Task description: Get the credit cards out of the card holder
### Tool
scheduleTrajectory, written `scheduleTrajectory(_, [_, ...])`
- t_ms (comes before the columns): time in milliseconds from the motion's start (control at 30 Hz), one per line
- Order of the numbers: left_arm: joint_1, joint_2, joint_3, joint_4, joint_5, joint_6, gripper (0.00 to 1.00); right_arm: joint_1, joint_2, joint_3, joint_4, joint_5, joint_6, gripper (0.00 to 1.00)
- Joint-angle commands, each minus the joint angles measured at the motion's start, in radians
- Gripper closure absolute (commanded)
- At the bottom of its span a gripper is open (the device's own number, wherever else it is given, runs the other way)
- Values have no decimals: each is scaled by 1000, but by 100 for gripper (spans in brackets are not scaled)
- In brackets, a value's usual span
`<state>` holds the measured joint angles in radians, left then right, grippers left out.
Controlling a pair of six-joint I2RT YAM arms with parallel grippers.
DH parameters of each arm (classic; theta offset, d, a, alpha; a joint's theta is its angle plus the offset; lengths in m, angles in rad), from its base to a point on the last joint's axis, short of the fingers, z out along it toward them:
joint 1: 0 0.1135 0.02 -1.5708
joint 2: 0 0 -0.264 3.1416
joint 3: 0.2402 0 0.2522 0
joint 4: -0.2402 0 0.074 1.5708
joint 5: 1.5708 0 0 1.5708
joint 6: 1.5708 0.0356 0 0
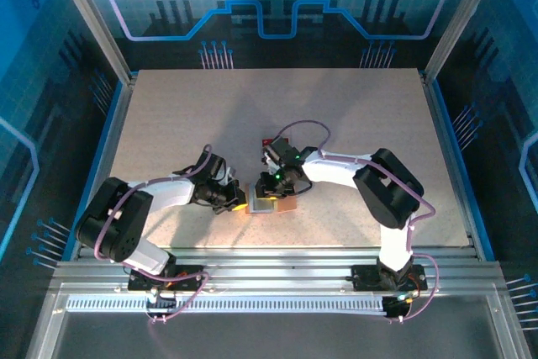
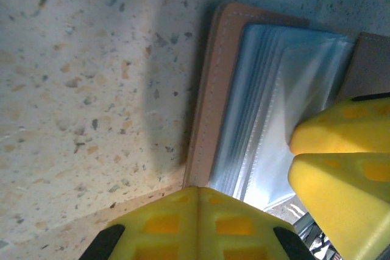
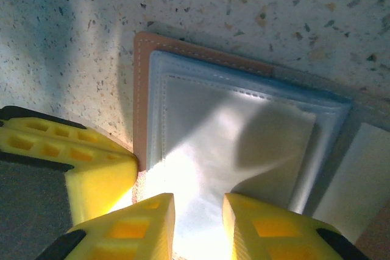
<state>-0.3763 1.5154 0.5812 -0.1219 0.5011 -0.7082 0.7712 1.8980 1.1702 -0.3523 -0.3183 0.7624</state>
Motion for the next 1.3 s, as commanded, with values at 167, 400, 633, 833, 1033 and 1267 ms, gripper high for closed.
scheduleTrajectory(167, [-7,19,35,-60,-29,22,99,-35,-37,-29,-48,30,-15,71])
scheduleTrajectory(400, [-6,-27,54,-80,-27,8,98,-45,-42,-51,-8,2,-9,71])
scheduleTrajectory(633, [-18,-54,87,-13,43,-76,94,-50,-50,-86,52,-23,6,72])
scheduleTrajectory(833, [-38,-11,108,11,48,-92,94,-51,-51,-96,61,-27,7,73])
scheduleTrajectory(1033, [-49,56,103,51,57,-99,95,-51,-53,-105,70,-30,11,73])
scheduleTrajectory(1267, [-49,86,101,9,24,-68,95,-51,-82,-109,66,-31,12,71])
